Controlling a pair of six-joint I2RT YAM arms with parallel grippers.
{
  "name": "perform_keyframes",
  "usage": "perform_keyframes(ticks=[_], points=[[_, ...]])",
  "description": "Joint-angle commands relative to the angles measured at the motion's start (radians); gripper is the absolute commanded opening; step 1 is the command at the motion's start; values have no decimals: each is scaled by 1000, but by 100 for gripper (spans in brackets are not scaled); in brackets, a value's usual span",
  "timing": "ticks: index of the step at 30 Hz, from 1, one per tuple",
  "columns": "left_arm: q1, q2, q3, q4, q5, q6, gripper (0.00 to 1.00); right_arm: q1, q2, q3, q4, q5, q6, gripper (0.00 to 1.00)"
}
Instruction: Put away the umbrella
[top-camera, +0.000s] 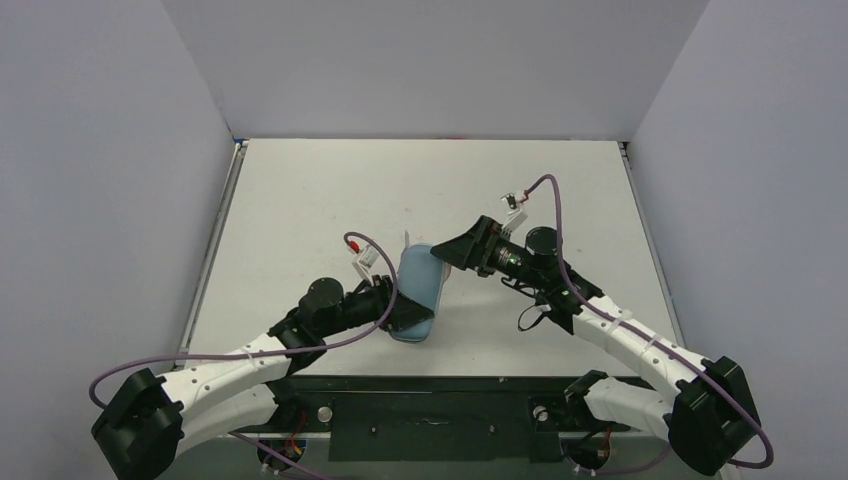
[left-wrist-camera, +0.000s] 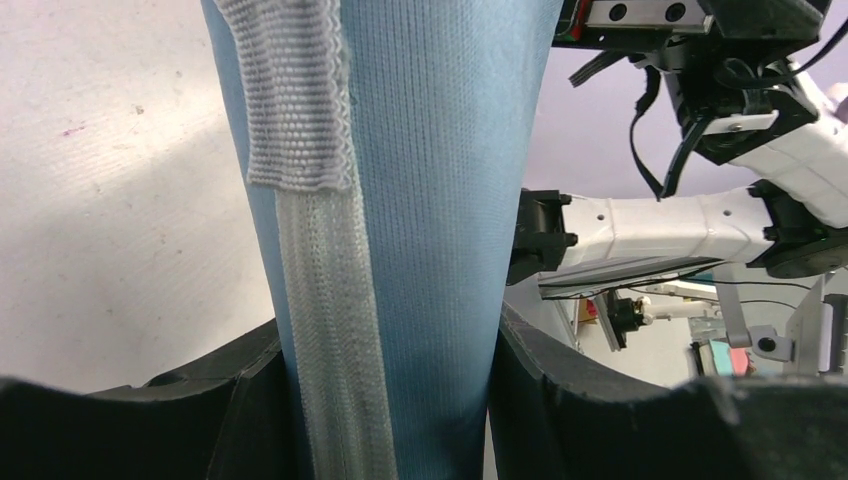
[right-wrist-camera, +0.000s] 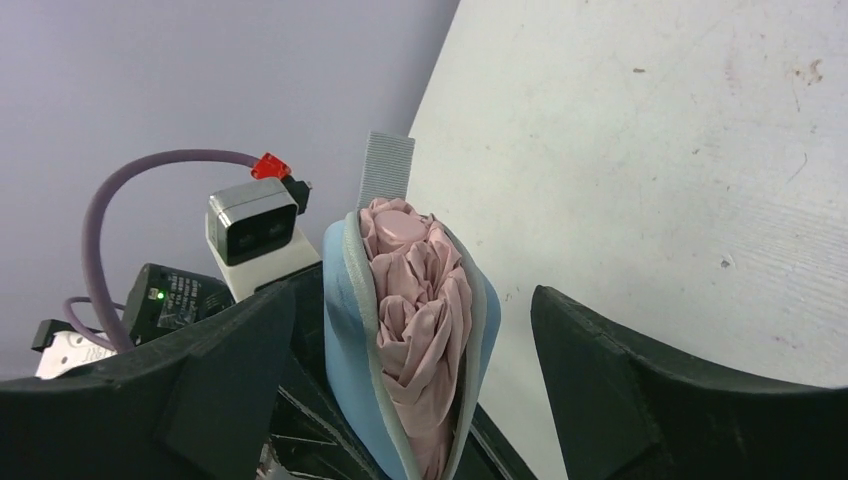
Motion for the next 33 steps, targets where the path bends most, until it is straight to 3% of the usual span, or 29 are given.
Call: perform_keyframes(ticks=[1,10,33], points=[[-2,-28,40,166,26,-23,17,-18,-32,-23,158,-65,46,84],[-2,-1,64,250,46,-57,17,-8,7,-69,385,-160,135,84],[-2,-51,86,264,59,-71,17,2,41,-47,244,-113,54,84]])
